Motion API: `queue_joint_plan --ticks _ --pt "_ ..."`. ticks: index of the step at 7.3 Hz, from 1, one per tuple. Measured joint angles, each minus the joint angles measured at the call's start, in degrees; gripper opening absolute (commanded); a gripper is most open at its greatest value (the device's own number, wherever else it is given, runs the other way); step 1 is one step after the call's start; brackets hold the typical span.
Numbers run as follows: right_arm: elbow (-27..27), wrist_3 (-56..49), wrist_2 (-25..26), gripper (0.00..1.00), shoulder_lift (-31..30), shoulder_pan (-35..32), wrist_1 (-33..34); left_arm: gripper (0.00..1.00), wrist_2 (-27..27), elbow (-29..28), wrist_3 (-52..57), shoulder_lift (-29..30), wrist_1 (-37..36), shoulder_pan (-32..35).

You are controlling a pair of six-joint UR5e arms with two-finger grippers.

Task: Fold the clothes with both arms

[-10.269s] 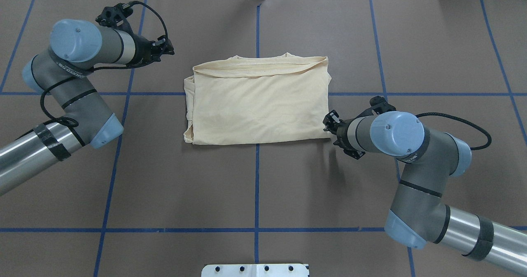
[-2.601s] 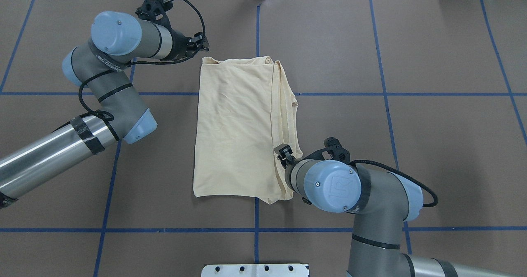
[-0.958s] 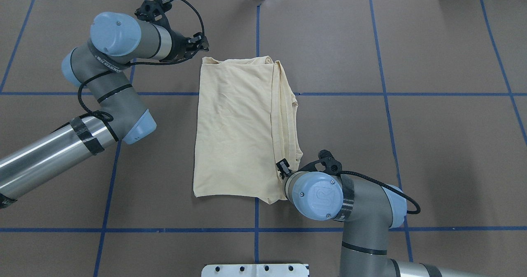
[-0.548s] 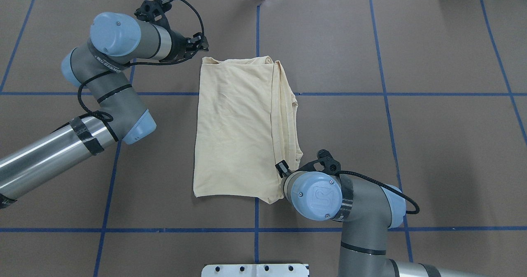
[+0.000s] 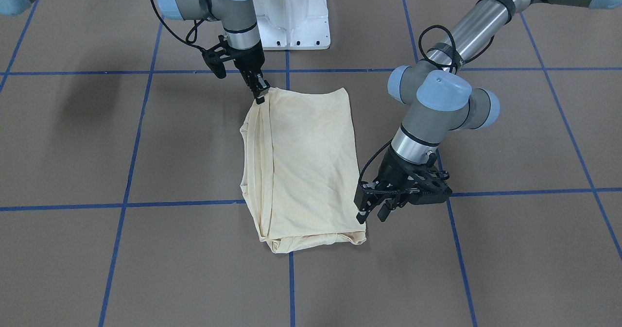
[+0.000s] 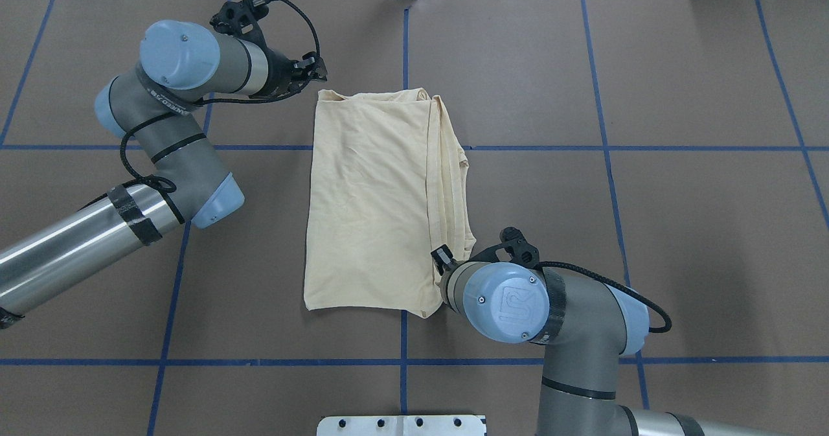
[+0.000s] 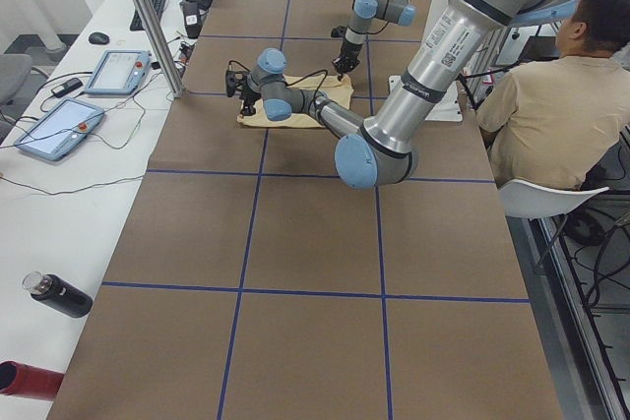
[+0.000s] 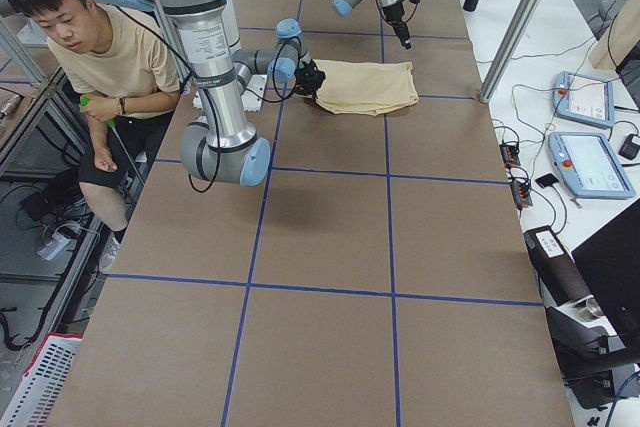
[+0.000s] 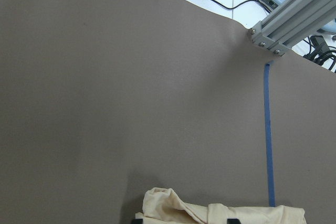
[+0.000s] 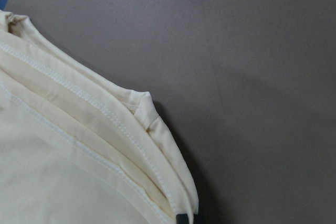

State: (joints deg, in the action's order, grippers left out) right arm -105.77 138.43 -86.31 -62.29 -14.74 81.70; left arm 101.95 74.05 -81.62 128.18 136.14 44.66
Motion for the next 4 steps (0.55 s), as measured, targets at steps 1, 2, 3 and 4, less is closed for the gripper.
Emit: queue_joint_plan --ticks 1,2,3,4 --pt "-0.61 0.00 -0.05 0.00 -0.12 -0.04 0.92 0.62 0.03 1.07 -0.08 -0.47 0.00 0.01" --pt "-0.99 0.00 -0.08 0.00 -0.25 -0.02 1.60 0.62 0.10 4.04 -0.84 -2.21 -0.02 -0.16" --pt "-1.19 0.00 -0.11 0.00 -0.45 0.05 1.92 0.65 0.35 8.75 -3.57 -5.41 -0.04 -0.73" --pt "-1.62 0.00 -0.12 0.00 -0.79 0.10 2.02 0.72 0.62 13.79 -8.12 -9.14 -0.02 -2.22"
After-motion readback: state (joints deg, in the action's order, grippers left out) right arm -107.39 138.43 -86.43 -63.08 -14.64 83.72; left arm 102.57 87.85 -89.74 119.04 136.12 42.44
